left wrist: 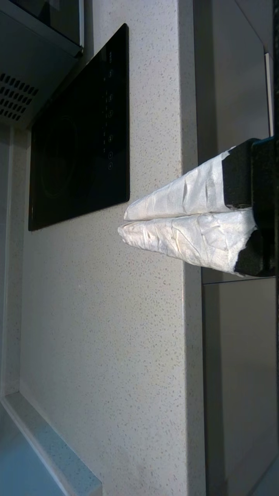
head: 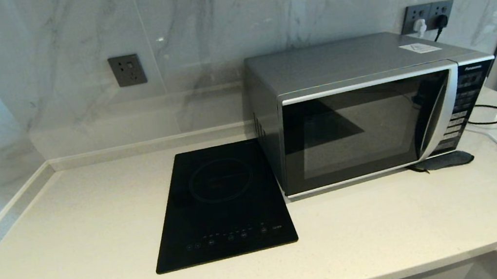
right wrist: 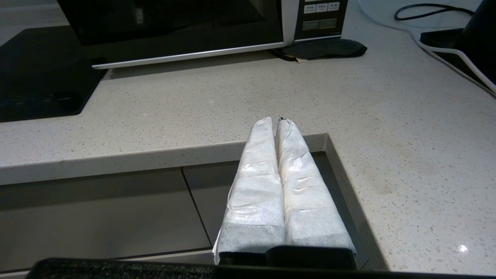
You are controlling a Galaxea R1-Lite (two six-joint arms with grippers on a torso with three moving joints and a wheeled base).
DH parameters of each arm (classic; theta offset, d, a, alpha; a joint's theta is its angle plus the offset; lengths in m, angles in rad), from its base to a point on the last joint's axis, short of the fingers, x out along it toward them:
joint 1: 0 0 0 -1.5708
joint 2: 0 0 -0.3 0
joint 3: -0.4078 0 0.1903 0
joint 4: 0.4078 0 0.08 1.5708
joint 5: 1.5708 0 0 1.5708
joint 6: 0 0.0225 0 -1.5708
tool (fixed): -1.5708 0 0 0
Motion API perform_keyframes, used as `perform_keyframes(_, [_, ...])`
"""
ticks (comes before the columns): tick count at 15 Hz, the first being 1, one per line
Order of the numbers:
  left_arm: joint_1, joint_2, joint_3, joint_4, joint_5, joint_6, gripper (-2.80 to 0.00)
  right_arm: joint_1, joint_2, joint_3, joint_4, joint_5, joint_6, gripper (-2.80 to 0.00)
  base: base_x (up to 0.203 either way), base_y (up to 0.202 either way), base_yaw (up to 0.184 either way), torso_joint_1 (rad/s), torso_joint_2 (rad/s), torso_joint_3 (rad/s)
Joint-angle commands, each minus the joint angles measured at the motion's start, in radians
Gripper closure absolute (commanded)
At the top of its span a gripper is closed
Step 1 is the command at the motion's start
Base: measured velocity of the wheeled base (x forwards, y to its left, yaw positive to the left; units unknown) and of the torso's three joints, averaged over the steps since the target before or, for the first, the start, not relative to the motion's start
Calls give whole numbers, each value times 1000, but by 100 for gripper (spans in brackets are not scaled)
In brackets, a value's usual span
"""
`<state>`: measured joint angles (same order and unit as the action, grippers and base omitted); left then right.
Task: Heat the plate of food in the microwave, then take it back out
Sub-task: Open the microwave oven
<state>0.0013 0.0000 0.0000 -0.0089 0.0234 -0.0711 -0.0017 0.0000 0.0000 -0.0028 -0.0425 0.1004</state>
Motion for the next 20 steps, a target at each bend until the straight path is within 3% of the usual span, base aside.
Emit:
perform_keyframes(1, [0, 2, 0, 0, 0, -1, 0, 0, 2, 2, 0, 0, 1, 0, 0, 0, 0, 0, 0, 0])
perform_keyframes(20, [0, 2, 0, 0, 0, -1, 0, 0, 2, 2, 0, 0, 1, 0, 0, 0, 0, 0, 0, 0])
